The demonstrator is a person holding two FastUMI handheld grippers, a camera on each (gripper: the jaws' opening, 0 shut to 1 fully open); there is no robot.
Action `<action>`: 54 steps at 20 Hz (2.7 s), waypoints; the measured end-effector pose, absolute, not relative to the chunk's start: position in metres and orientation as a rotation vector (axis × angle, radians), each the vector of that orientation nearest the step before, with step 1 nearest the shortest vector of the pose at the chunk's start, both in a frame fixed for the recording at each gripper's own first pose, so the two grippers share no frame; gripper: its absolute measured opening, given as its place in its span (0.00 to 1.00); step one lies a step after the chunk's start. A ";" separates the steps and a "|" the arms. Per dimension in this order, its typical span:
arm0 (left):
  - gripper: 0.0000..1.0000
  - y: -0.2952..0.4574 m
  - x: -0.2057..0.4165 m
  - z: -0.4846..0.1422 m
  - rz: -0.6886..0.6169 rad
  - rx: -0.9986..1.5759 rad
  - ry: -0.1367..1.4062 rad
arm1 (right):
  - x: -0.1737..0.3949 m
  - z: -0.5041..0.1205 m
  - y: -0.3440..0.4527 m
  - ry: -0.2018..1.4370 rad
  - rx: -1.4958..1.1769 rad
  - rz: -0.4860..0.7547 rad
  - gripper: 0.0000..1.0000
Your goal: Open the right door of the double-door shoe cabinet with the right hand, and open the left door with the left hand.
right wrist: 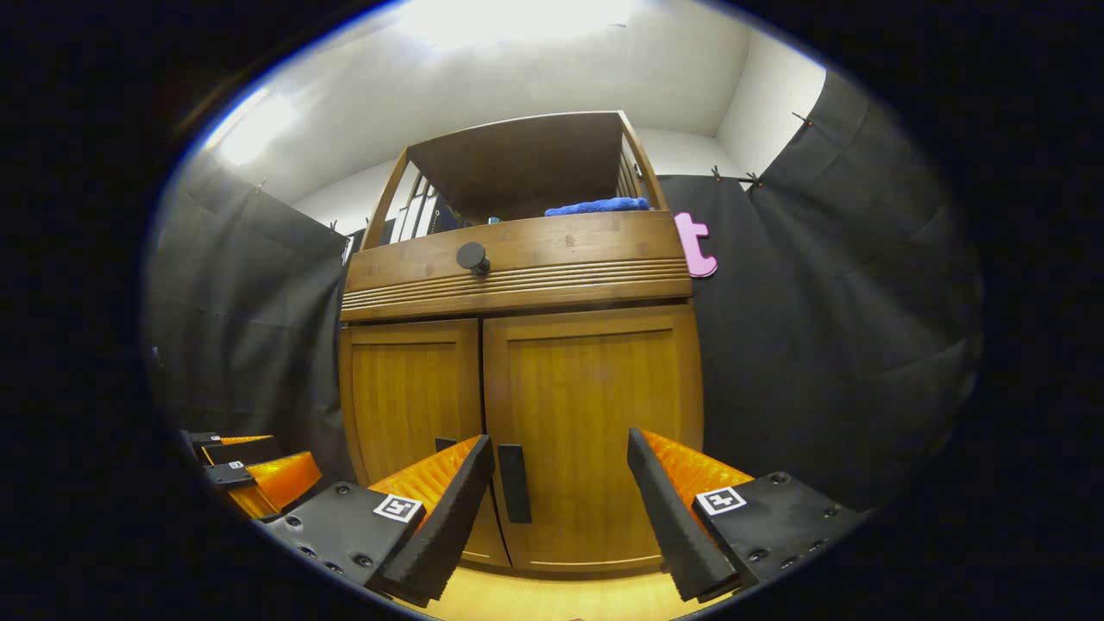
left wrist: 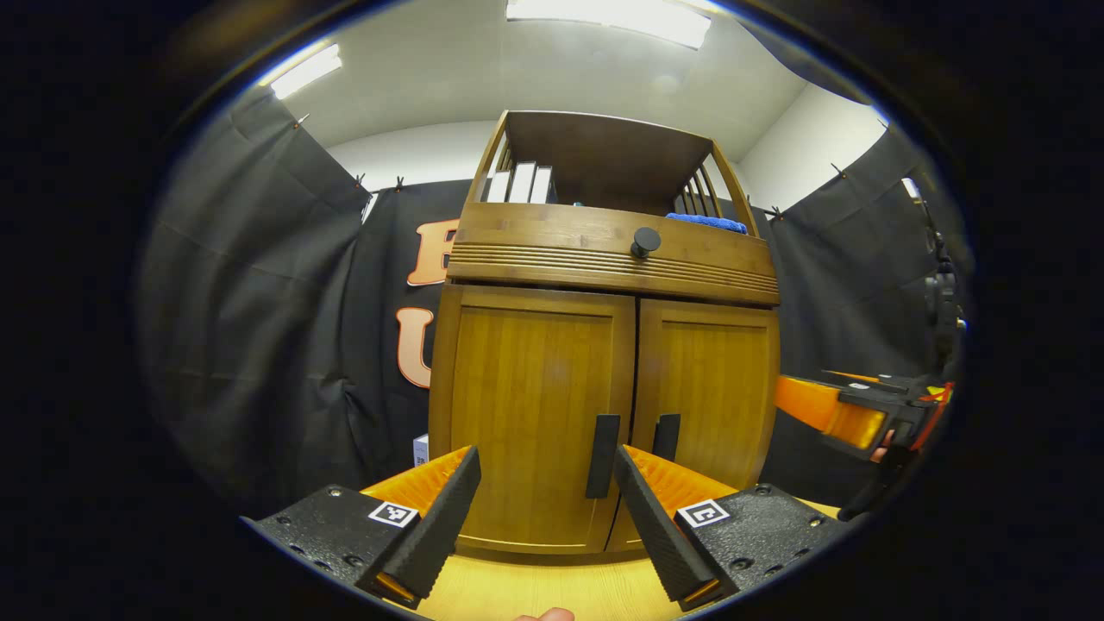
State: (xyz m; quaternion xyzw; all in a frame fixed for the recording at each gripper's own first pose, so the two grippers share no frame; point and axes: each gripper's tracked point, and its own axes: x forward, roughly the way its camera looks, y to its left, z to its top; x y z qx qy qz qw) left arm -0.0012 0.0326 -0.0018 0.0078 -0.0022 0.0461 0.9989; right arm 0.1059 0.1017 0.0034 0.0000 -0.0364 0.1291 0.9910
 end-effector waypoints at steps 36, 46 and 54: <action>0.92 0.082 -0.011 -0.009 0.278 0.034 0.009 | 0.248 -0.123 0.178 0.214 0.051 0.284 0.32; 0.91 0.079 -0.043 -0.008 0.287 0.061 0.004 | 0.221 -0.110 0.175 0.204 0.075 0.372 0.28; 0.92 0.060 -0.038 -0.011 0.232 0.047 0.013 | 0.186 -0.100 0.157 0.183 0.099 0.412 0.28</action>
